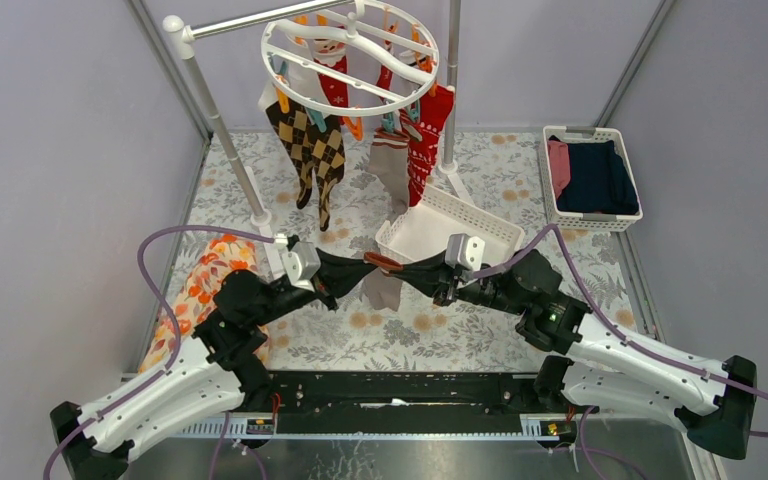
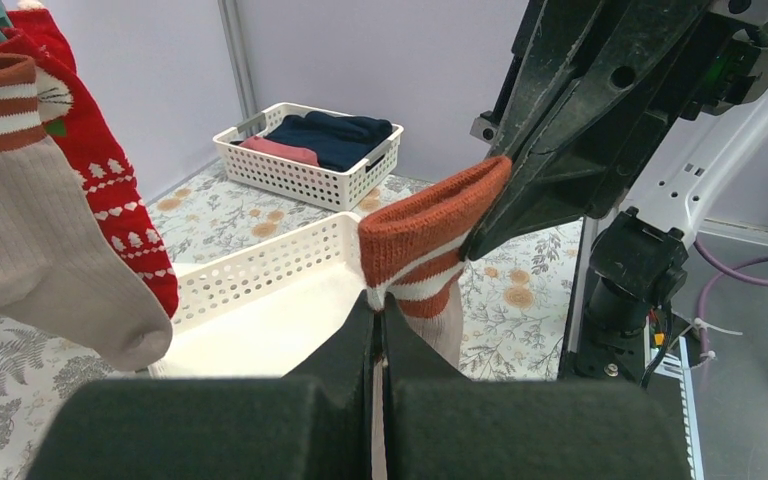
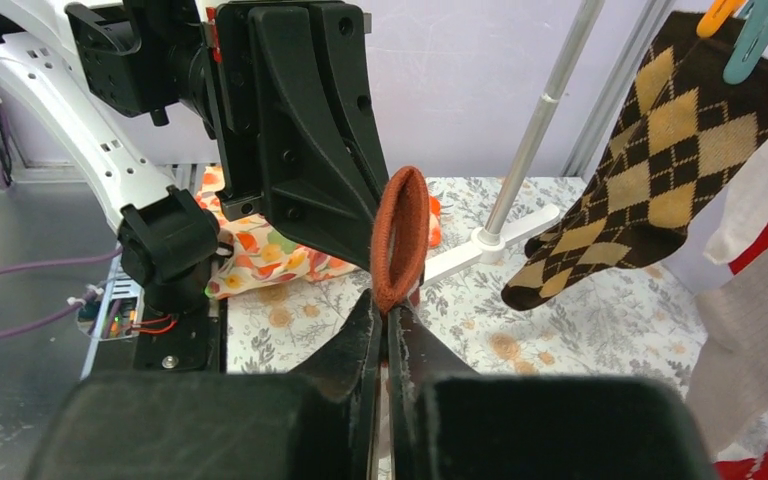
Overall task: Clip the socks to the hanger
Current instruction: Adjust the sock.
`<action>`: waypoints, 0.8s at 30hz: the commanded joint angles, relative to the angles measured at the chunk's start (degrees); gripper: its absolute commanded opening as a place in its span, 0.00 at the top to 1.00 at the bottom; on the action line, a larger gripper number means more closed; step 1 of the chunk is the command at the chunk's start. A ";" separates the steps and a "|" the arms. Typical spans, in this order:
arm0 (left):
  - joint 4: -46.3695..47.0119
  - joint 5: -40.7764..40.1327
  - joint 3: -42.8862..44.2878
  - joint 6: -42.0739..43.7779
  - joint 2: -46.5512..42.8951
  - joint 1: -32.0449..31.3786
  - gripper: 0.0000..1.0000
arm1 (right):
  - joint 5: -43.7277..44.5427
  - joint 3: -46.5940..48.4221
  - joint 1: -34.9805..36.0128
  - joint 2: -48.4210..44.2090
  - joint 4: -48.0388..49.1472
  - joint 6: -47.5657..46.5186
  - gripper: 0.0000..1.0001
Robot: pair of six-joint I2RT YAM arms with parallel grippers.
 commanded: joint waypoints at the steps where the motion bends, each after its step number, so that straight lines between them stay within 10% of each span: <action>1: 3.80 0.13 0.27 -1.12 0.48 0.26 1.00 | 1.31 -0.85 -0.01 -1.47 4.39 -0.12 1.00; 4: 3.63 -1.47 0.46 -2.86 0.73 0.26 0.93 | 3.99 -1.00 -0.01 -2.41 3.64 -1.15 1.00; 11: -1.70 -14.89 1.80 -11.98 -3.29 0.47 0.03 | 16.78 -0.30 -0.02 -4.77 -0.88 -5.13 1.00; 24: -3.18 -9.82 19.22 -31.18 16.56 17.21 0.01 | 28.48 3.06 -2.37 -0.68 2.03 -6.23 1.00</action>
